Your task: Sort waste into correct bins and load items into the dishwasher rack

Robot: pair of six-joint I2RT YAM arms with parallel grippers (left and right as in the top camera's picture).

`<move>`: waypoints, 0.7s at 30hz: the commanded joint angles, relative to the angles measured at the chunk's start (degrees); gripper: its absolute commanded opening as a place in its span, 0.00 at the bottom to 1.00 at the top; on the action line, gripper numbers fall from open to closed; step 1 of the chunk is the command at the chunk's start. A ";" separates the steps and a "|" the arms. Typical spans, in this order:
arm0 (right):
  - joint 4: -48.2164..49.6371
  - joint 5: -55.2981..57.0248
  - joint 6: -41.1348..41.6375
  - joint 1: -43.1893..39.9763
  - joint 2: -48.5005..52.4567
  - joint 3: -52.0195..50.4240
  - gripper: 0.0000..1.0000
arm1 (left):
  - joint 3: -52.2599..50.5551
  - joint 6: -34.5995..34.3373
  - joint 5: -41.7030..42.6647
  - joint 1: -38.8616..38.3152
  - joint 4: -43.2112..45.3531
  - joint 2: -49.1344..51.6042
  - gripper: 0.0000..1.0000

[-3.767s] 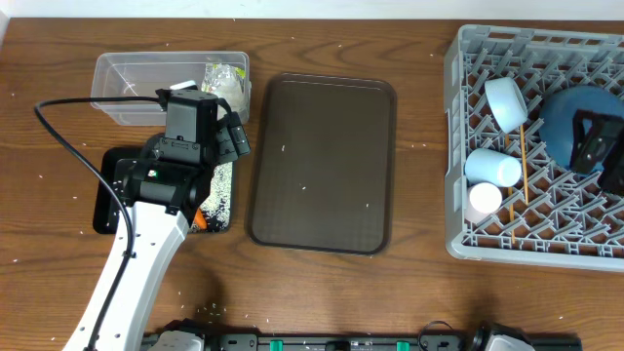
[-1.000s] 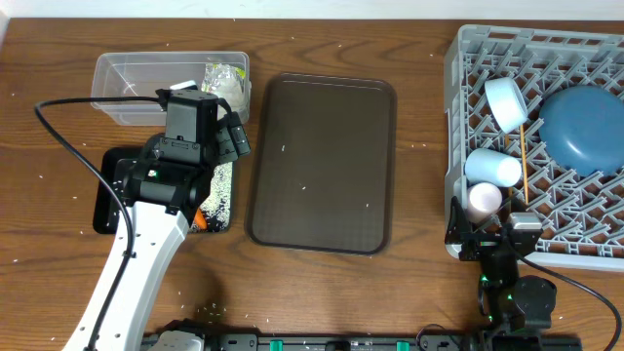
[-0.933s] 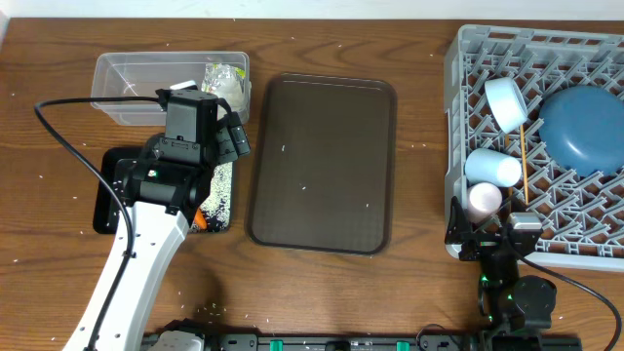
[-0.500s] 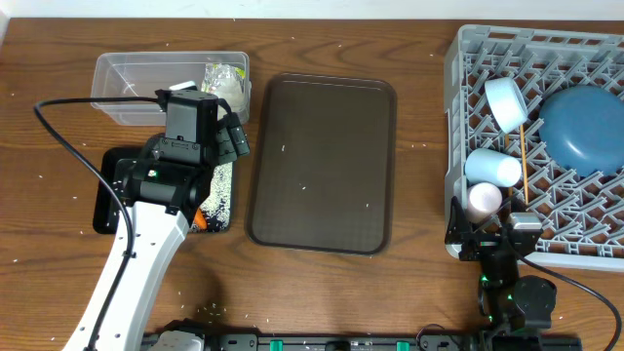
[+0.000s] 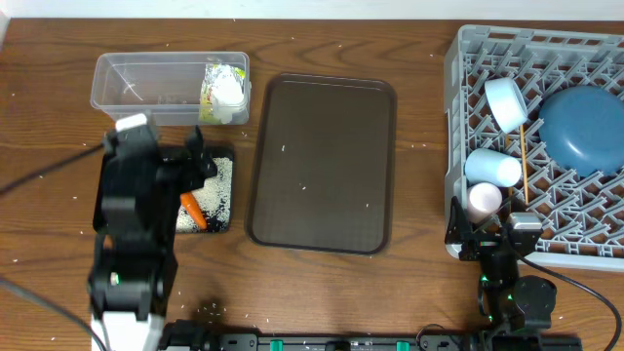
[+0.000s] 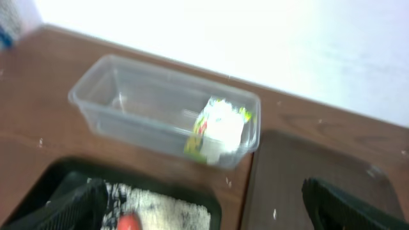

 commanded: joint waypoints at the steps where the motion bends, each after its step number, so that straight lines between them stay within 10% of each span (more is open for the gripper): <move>1: 0.02 0.15 0.63 0.59 -0.50 -0.24 0.99 | -8.37 7.87 8.48 2.12 4.17 -6.23 0.98; 21: 0.02 0.15 0.63 0.59 -0.50 -0.24 0.99 | -37.86 8.33 8.07 2.43 17.92 -36.20 0.98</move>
